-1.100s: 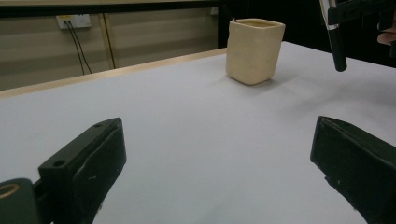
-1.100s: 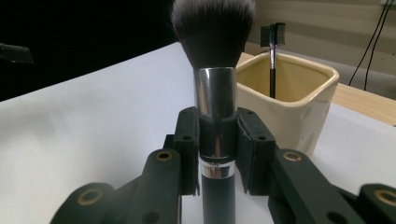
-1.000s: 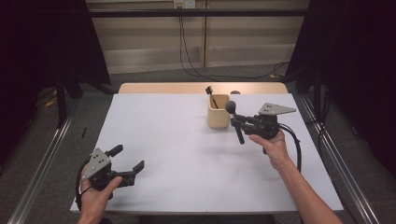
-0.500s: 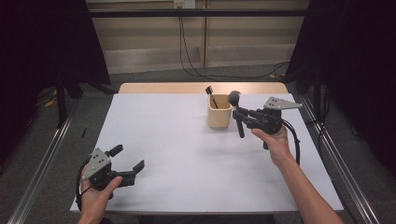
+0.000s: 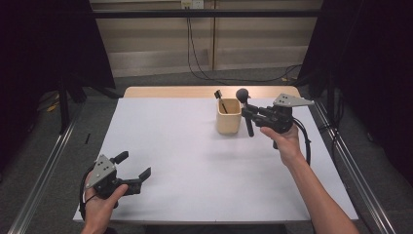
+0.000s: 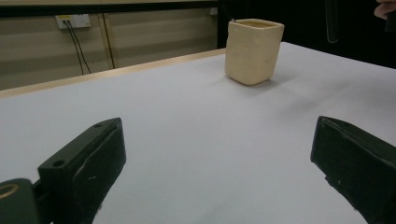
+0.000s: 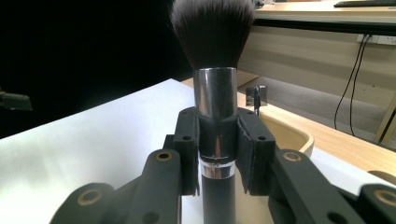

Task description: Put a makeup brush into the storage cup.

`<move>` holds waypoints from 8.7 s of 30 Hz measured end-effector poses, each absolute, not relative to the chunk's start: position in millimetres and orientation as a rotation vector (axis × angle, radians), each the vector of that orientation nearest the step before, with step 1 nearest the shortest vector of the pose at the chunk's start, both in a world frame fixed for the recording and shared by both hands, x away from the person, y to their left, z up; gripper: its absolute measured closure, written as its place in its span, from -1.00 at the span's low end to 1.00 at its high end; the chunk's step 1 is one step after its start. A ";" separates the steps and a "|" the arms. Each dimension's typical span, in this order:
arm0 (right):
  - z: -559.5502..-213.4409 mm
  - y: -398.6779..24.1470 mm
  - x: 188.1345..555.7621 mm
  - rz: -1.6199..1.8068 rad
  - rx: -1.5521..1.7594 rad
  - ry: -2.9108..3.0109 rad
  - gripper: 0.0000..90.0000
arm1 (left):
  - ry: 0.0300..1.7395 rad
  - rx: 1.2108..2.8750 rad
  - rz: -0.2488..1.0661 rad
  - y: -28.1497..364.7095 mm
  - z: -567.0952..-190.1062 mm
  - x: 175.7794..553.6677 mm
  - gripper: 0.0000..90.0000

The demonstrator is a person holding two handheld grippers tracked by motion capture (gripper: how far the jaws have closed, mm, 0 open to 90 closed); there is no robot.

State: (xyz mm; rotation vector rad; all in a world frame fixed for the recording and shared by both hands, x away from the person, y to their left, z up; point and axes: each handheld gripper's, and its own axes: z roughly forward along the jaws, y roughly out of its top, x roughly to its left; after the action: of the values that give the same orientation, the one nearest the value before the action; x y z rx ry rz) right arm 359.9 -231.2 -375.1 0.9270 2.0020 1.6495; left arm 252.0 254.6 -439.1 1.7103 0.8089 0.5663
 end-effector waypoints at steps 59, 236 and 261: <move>-345.6 -198.8 440.3 1.601 0.982 1.872 0.60 | 0.812 1.710 0.564 256.1 -439.5 252.8 -0.93; -410.0 -252.4 325.3 1.495 1.124 1.872 -0.98 | 0.813 1.716 0.593 257.5 -439.0 253.3 -0.92; -429.5 -287.4 267.0 1.442 1.227 1.777 -0.98 | 0.811 1.719 0.587 256.6 -438.6 250.9 -0.92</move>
State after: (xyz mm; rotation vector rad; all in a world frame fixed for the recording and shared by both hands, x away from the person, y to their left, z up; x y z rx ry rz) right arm 267.0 -287.4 -429.5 1.2272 1.7773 1.4422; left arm 250.9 256.6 -438.6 1.7189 0.8107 0.5872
